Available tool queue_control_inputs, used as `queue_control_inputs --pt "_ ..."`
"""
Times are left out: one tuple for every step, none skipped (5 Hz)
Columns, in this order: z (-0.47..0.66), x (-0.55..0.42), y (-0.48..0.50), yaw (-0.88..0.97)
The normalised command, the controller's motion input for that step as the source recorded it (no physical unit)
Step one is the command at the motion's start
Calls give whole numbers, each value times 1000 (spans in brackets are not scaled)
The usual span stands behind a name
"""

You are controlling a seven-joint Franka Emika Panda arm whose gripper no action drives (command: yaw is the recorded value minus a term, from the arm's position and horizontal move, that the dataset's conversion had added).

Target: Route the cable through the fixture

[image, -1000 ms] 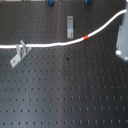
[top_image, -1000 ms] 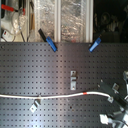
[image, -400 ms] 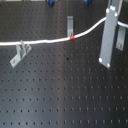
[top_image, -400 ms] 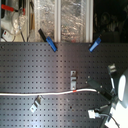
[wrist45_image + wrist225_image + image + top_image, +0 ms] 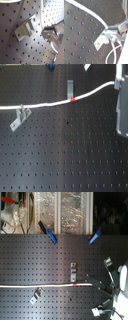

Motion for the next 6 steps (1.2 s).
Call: queue_control_inputs --pt "354 -71 -272 -17" --pt "125 -111 -141 69" --pt "55 -193 -168 89" --pt "19 50 -13 20" --pt "5 190 29 0" --pt "197 131 121 0"
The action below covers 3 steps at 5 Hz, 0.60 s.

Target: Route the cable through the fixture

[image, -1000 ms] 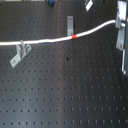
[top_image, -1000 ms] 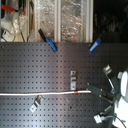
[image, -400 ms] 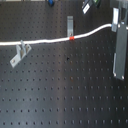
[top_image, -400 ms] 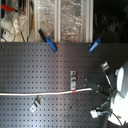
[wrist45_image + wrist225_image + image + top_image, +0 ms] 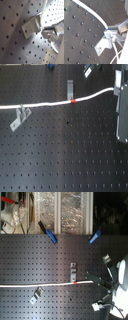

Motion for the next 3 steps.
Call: queue_control_inputs --pt "240 2 3 0" --pt "227 -85 10 0" --pt "282 -219 68 0"
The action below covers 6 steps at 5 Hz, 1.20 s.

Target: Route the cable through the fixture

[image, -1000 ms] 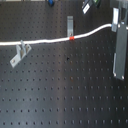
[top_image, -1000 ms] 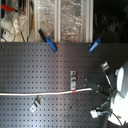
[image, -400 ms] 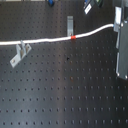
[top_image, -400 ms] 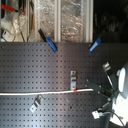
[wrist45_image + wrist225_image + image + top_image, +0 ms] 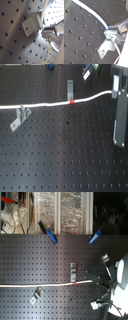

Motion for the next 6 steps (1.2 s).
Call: queue_control_inputs --pt "-1 -220 178 0" --pt "-116 -149 321 0" --pt "-58 -85 383 0" --pt "-77 -209 340 31" --pt "-60 -239 338 69" --pt "-52 -240 340 66"
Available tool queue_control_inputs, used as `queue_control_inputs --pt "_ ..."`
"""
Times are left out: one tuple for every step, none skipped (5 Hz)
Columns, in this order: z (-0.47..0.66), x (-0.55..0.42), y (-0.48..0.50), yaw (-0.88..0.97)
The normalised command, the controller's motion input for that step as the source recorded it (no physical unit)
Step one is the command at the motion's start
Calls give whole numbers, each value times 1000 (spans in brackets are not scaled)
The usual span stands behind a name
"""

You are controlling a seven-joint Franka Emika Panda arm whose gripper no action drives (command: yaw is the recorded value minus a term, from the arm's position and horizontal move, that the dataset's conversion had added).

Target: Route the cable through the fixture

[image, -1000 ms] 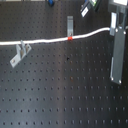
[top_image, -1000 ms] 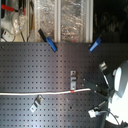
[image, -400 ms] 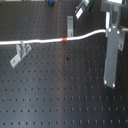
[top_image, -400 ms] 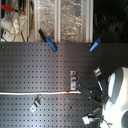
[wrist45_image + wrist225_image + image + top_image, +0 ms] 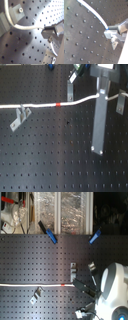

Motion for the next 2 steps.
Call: queue_control_inputs --pt "-32 -238 333 66" --pt "-7 -198 238 23"
